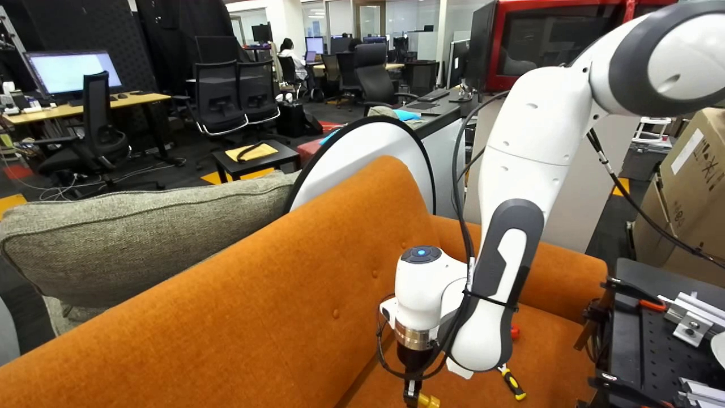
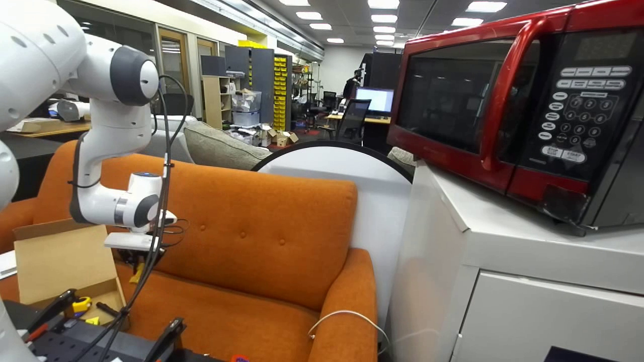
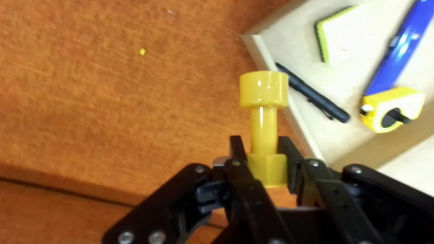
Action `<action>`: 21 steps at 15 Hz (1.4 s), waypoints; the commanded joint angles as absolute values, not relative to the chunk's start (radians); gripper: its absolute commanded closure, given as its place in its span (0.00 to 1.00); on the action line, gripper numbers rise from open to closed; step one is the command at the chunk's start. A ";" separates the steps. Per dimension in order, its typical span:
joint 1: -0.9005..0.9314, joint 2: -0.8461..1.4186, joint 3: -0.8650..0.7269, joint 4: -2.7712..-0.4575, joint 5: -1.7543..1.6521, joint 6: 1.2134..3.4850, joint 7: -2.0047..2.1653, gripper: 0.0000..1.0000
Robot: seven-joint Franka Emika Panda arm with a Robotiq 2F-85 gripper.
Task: Move the yellow object from the couch to the box
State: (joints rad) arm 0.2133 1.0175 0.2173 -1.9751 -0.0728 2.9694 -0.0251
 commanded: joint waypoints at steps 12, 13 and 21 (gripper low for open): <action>0.134 1.172 0.478 -1.764 -0.129 2.746 -0.414 0.39; 0.128 1.180 0.482 -1.753 -0.125 2.733 -0.428 0.31; 0.101 1.139 0.413 -1.796 -0.116 2.745 -0.399 0.00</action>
State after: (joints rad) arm 0.1118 1.1741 0.4365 -1.7551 -0.1238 2.7410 -0.4190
